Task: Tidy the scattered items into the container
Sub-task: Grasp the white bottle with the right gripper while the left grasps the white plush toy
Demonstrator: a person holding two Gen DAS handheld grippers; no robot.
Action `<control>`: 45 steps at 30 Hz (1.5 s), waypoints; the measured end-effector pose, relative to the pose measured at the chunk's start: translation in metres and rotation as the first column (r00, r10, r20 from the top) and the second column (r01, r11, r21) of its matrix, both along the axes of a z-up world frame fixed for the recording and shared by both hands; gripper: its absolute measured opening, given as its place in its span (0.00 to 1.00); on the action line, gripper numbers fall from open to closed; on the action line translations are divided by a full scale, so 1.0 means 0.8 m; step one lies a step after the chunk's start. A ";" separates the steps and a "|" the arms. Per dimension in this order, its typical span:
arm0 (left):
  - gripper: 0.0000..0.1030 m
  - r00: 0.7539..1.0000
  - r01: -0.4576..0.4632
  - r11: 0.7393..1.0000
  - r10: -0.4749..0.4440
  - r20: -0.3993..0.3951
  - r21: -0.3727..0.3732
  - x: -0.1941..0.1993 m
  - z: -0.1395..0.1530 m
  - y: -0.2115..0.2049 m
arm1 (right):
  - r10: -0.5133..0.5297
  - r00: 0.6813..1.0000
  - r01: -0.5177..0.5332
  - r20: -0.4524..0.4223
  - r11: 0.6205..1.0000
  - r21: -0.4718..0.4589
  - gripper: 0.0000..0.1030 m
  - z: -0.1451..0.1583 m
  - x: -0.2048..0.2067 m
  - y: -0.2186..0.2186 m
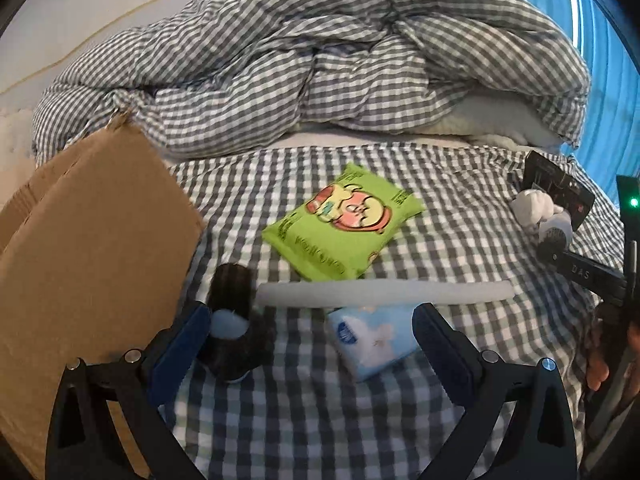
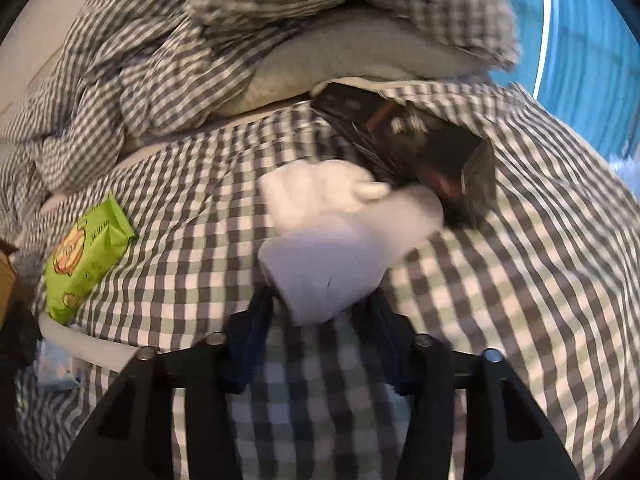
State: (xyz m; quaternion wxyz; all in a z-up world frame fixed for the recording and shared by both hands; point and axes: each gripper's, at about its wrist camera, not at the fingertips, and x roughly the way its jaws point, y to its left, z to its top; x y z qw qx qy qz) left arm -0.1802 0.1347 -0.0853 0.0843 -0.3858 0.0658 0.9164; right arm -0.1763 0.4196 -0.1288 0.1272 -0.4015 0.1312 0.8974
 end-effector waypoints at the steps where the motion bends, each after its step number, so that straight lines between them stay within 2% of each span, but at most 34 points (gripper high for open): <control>1: 1.00 1.000 0.005 1.000 -0.005 0.000 -0.001 0.000 0.000 0.003 | -0.019 1.000 0.019 -0.006 0.999 -0.027 0.24 0.000 0.005 0.009; 5: 1.00 1.000 0.021 1.000 -0.021 0.008 -0.013 0.000 -0.005 0.012 | -0.056 0.998 0.052 -0.031 0.993 -0.110 0.22 -0.001 0.016 0.030; 8: 1.00 1.000 0.024 1.000 -0.024 0.014 -0.012 0.001 -0.007 0.013 | -0.056 0.998 0.053 -0.023 0.994 -0.097 0.24 -0.001 0.013 0.027; 9: 1.00 1.000 0.023 1.000 -0.023 0.013 -0.011 0.001 -0.007 0.013 | -0.042 0.999 0.039 -0.023 0.994 -0.102 0.36 0.000 0.012 0.024; 10: 1.00 1.000 0.022 1.000 -0.022 0.013 -0.010 0.001 -0.007 0.013 | -0.028 0.999 0.024 -0.032 0.993 -0.118 0.55 0.002 0.012 0.023; 12: 1.00 1.000 0.017 1.000 -0.017 0.012 -0.004 0.001 -0.008 0.010 | -0.042 0.998 0.035 -0.043 0.988 -0.149 0.71 0.009 0.013 0.023; 15: 1.00 1.000 0.010 1.000 -0.010 0.017 0.001 -0.001 -0.009 0.007 | -0.078 0.994 0.063 -0.073 0.980 -0.186 0.72 0.021 0.011 0.030; 21: 1.00 1.000 0.012 1.000 -0.012 0.017 0.005 0.000 -0.009 0.005 | -0.211 0.977 0.200 -0.034 0.958 -0.208 0.72 0.009 -0.018 0.051; 23: 1.00 1.000 0.009 1.000 -0.009 0.016 0.007 0.000 -0.009 0.006 | -0.242 0.970 0.232 -0.035 0.955 -0.185 0.64 0.006 -0.021 0.051; 24: 1.00 1.000 0.006 1.000 -0.007 0.015 0.008 0.000 -0.009 0.006 | -0.247 0.969 0.240 -0.030 0.959 -0.152 0.54 0.006 -0.022 0.048; 26: 1.00 1.000 0.002 1.000 -0.002 0.012 0.011 0.001 -0.009 0.006 | -0.237 0.971 0.233 -0.028 0.966 -0.116 0.55 0.006 -0.023 0.044; 32: 1.00 0.999 0.029 1.000 -0.029 -0.012 0.004 -0.005 0.001 0.013 | -0.219 0.974 0.212 -0.058 0.971 -0.108 0.54 0.015 0.007 0.040; 33: 1.00 0.999 0.043 0.999 -0.043 -0.020 0.000 -0.009 0.004 0.018 | -0.211 0.975 0.203 -0.067 0.973 -0.108 0.51 0.016 0.015 0.038; 34: 1.00 0.998 0.060 0.998 -0.060 -0.028 -0.003 -0.013 0.007 0.024 | -0.201 0.977 0.192 -0.075 0.975 -0.109 0.43 0.018 0.024 0.037; 39: 1.00 0.982 0.176 0.984 -0.177 -0.060 -0.032 -0.036 0.013 0.078 | -0.172 0.983 0.163 -0.069 0.979 -0.119 0.42 0.009 0.044 0.038; 43: 1.00 0.949 0.307 0.951 -0.308 -0.066 -0.027 -0.051 0.009 0.136 | -0.165 0.983 0.150 -0.084 0.975 -0.164 0.42 0.005 0.045 0.048; 45: 1.00 0.919 0.388 0.922 -0.388 -0.076 -0.016 -0.055 0.007 0.166 | -0.168 0.981 0.150 -0.094 0.973 -0.176 0.42 0.007 0.053 0.050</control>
